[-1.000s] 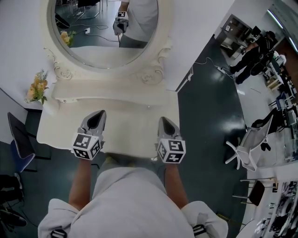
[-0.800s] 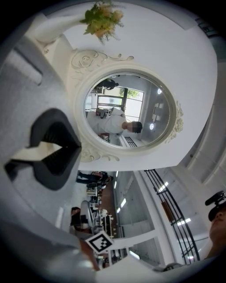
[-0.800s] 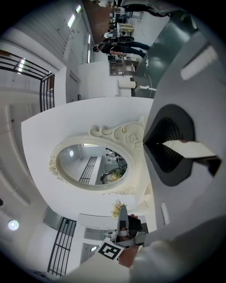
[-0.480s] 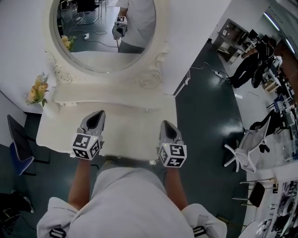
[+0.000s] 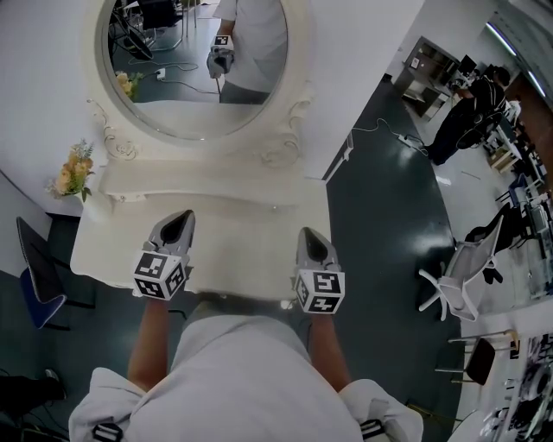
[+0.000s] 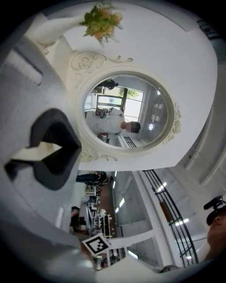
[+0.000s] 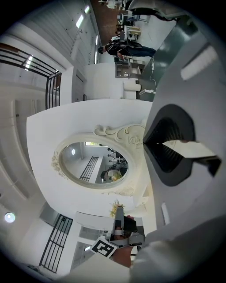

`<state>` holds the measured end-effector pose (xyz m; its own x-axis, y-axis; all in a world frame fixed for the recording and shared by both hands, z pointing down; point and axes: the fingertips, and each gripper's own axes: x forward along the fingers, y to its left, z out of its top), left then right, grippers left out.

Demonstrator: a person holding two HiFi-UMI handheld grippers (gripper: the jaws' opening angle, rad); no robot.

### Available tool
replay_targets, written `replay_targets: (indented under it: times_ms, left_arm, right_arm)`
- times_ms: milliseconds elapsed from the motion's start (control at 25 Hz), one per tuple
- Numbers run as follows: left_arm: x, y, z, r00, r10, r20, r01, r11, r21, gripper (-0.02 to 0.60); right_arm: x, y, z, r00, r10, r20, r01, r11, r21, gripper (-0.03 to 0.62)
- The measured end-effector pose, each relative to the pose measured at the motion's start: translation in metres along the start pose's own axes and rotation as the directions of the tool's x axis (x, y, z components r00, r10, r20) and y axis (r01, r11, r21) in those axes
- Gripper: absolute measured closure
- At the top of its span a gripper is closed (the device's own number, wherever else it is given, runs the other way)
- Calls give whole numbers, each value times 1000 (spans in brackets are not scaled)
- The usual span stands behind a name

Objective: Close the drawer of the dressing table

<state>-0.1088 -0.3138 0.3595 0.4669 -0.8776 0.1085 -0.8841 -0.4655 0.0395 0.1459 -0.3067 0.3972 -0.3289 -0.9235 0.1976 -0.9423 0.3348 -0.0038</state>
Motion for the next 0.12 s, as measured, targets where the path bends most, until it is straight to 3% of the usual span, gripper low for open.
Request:
replay_targets:
  times_ms: [120]
  left_arm:
    - [-1, -5, -2, 1000, -6, -2, 6, 1000, 3, 583]
  right_arm:
    - [-2, -1, -3, 1000, -1, -6, 1, 1000, 14, 592]
